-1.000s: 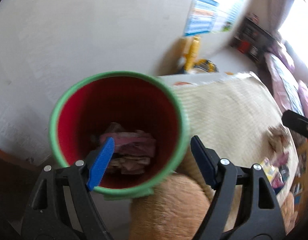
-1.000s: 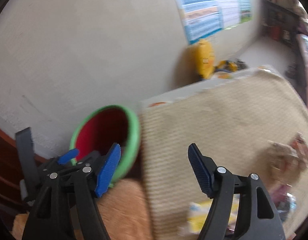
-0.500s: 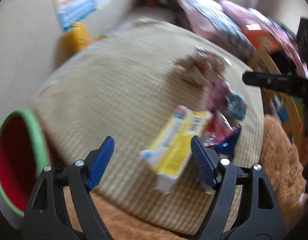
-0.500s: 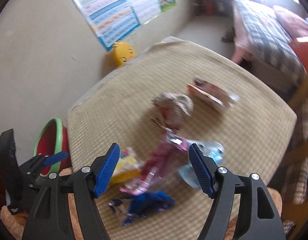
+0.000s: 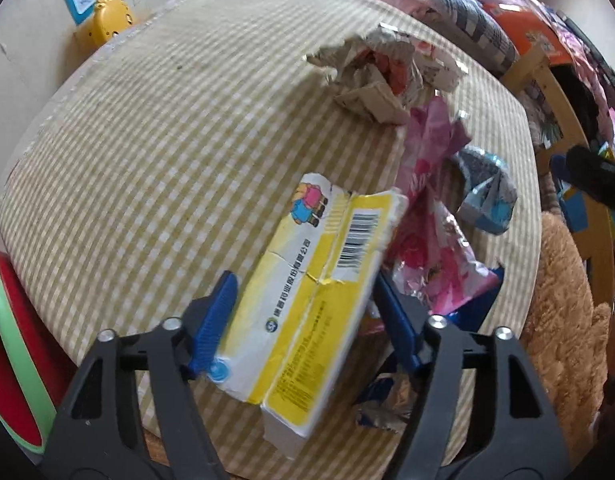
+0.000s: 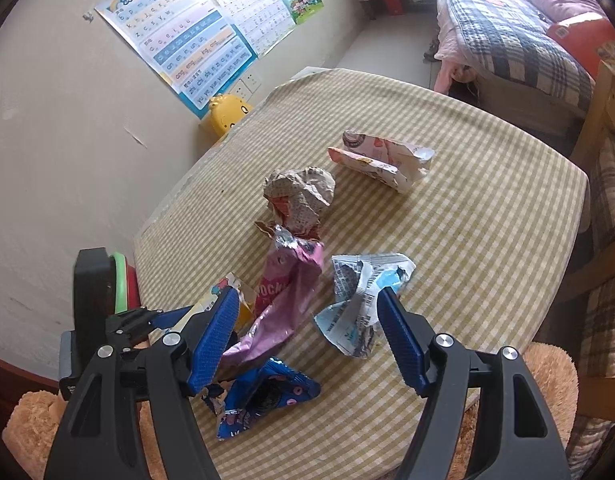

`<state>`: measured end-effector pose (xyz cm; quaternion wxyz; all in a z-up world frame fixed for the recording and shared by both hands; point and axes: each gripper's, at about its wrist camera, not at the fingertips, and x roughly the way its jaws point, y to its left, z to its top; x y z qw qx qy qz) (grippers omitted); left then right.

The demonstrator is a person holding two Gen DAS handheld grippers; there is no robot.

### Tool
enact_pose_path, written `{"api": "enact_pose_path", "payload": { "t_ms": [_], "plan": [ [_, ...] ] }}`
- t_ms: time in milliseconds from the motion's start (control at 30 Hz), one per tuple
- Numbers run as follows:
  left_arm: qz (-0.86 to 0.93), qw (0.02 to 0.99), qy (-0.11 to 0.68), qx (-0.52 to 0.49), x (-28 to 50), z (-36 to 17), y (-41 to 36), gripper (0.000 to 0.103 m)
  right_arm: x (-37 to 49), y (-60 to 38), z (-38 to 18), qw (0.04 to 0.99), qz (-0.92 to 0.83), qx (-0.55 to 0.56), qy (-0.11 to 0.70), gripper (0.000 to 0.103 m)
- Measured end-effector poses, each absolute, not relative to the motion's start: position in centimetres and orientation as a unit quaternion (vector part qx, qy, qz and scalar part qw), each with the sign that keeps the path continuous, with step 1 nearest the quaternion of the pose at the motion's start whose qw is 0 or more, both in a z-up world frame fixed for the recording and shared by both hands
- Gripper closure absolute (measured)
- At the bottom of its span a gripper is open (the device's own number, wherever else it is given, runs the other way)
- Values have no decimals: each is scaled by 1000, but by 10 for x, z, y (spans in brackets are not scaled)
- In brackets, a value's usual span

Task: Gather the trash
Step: 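Grasp the yellow-and-white medicine box on the table with the left tool, then grasp the pink-and-white milk carton with the right tool while the left tool holds the box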

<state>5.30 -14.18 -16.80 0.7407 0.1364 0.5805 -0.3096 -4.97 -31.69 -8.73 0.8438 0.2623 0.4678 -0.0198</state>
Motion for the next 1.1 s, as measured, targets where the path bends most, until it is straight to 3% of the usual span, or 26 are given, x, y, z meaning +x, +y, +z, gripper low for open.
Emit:
{"api": "enact_pose_path", "payload": {
  "t_ms": [133, 467, 667, 733, 900, 967, 1100],
  "plan": [
    [-292, 759, 569, 117, 52, -151, -127, 72, -47, -320, -90, 842, -17, 266, 468, 34],
    [-230, 799, 552, 62, 43, -121, -85, 75, 7, -347, -98, 860, -46, 174, 477, 29],
    [-200, 791, 577, 44, 51, -140, -74, 67, 73, -370, -124, 841, -47, 71, 534, 29],
    [-187, 790, 581, 44, 51, -144, -71, 51, 88, -372, -136, 830, -41, 43, 554, 29],
    [-184, 793, 580, 37, 52, -144, -64, 40, 106, -374, -152, 815, -22, 18, 578, 31],
    [-181, 793, 580, 35, 53, -145, -62, 39, 105, -373, -159, 807, -17, 21, 590, 48],
    [-178, 791, 584, 35, 55, -149, -62, 39, 84, -380, -152, 809, -22, 58, 584, 57]
  ]
}}
